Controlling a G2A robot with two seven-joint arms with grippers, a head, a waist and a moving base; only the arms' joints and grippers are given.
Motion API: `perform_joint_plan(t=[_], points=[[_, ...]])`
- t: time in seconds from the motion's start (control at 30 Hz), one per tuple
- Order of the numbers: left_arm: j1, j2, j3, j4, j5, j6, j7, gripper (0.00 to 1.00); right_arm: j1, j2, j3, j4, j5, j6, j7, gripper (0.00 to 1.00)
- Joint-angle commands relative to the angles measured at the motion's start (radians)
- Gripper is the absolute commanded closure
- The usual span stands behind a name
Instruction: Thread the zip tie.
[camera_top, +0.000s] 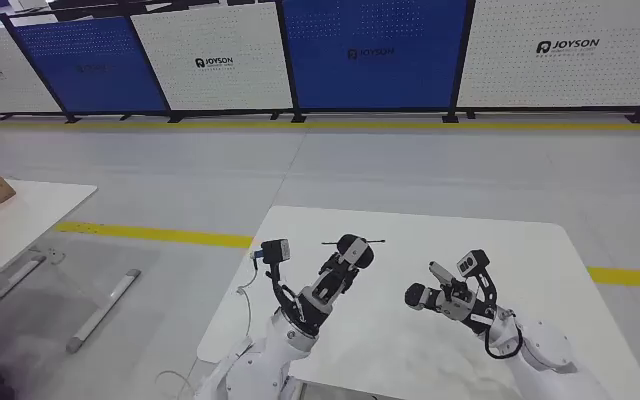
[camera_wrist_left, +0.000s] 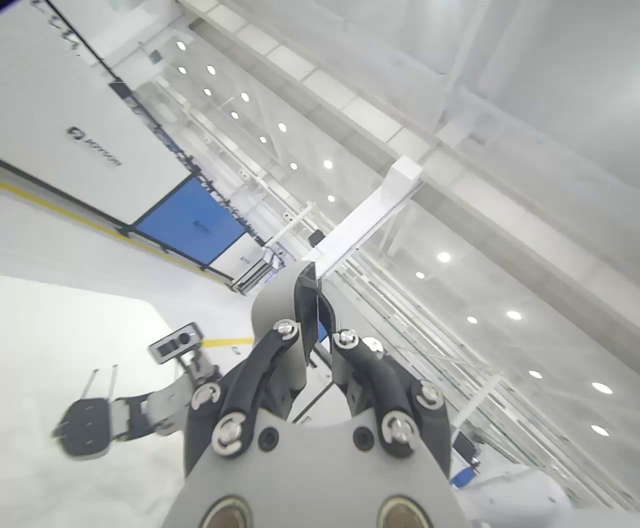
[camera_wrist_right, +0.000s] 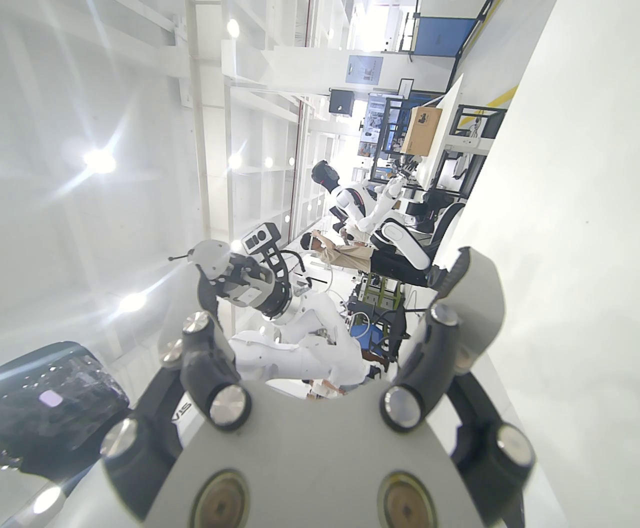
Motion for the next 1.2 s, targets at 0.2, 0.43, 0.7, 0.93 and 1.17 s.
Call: perform_joint_plan(t=[0.2, 0.43, 0.7, 0.93, 1.17], points=[[-0.064, -0.015, 0.092, 0.187, 0.073, 0.055, 0.036, 1.00, 0.000, 0.000, 0.000, 0.000, 0.000, 0.000, 0.000, 0.00], [-0.086, -0.019, 0.124, 0.284, 0.192, 0.070, 0.068, 1.00, 0.000, 0.000, 0.000, 0.000, 0.000, 0.000, 0.000, 0.00], [-0.093, -0.026, 0.147, 0.301, 0.187, 0.062, 0.101, 1.00, 0.000, 0.000, 0.000, 0.000, 0.000, 0.000, 0.000, 0.00], [-0.102, -0.026, 0.145, 0.323, 0.160, 0.074, 0.050, 1.00, 0.000, 0.000, 0.000, 0.000, 0.000, 0.000, 0.000, 0.00], [-0.116, -0.010, 0.041, 0.346, -0.060, 0.096, -0.174, 1.00, 0.000, 0.000, 0.000, 0.000, 0.000, 0.000, 0.000, 0.00]])
